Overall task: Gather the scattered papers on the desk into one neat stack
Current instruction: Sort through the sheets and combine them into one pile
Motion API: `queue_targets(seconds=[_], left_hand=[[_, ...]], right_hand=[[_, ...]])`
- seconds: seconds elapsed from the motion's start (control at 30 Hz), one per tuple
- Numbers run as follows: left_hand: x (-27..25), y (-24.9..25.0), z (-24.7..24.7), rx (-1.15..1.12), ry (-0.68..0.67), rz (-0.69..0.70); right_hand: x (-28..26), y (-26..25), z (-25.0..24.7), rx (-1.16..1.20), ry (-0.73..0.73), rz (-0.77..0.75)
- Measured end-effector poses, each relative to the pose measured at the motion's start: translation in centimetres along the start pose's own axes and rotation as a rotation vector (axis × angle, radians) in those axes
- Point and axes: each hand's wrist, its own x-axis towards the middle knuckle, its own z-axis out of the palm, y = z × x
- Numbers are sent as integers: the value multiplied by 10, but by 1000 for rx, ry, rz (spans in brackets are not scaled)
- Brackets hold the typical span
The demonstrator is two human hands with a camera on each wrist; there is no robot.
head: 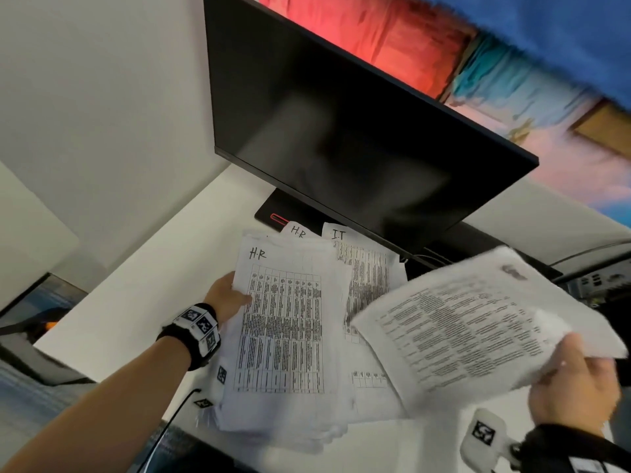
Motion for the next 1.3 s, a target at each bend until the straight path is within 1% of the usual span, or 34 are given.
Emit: queue_targets(seconds=[0.07, 0.13, 0.23, 0.37, 0.4, 0.47, 0.5, 0.53, 0.57, 0.63, 0.7, 0.73, 0.77, 0.8, 0.9, 0.93, 0.97, 1.1, 1.2, 1.27, 1.3], left_hand=[[-2, 0, 2, 23, 3, -1], [-4, -1, 5, 23, -1, -7], [-10, -2, 13, -3, -21, -4], [-19, 0, 23, -113, -4, 16], [-19, -1, 22, -137, 10, -11], [-21, 0, 21, -167, -7, -48], [-20, 0, 20, -162, -31, -45], [-23, 2, 20, -140, -38, -43], [-26, 3, 20, -106, -48, -15], [-24, 1, 21, 11, -49, 41], [-23, -2, 25, 137, -27, 51], [-22, -3, 27, 176, -19, 46], [-23, -1, 28, 193, -21, 40], [-24, 1, 28, 183, -36, 33], [-24, 1, 28, 145, -98, 23], [-24, 1, 27, 136, -110, 19], [-23, -1, 28, 126, -114, 21], [-18, -3, 37, 74, -82, 12], [-14, -5, 46, 72, -64, 9], [-12, -5, 52, 60, -65, 16], [-12, -5, 56, 62, -61, 23]], right_hand=[[3, -12, 8, -20, 1, -82], [4, -14, 23, -73, -69, -76], [2, 8, 59, -150, -206, -16], [-28, 58, 128, -300, -359, 71], [-37, 69, 142, -329, -410, 109], [-49, 92, 158, -395, -566, 217], [-52, 101, 159, -437, -625, 259], [-49, 108, 156, -500, -634, 266], [-44, 114, 149, -578, -600, 231], [-25, 121, 128, -785, -482, 193], [-8, 128, 104, -1019, -409, 273], [-1, 131, 94, -1095, -391, 326], [6, 136, 85, -1110, -399, 378], [10, 139, 80, -1070, -427, 419], [14, 147, 74, -861, -508, 492], [13, 148, 73, -836, -515, 470], [13, 149, 72, -842, -508, 416], [15, 137, 57, -898, -470, 221], [27, 113, 31, -981, -369, 46], [40, 96, 7, -968, -334, -46], [47, 89, -5, -934, -329, -68]])
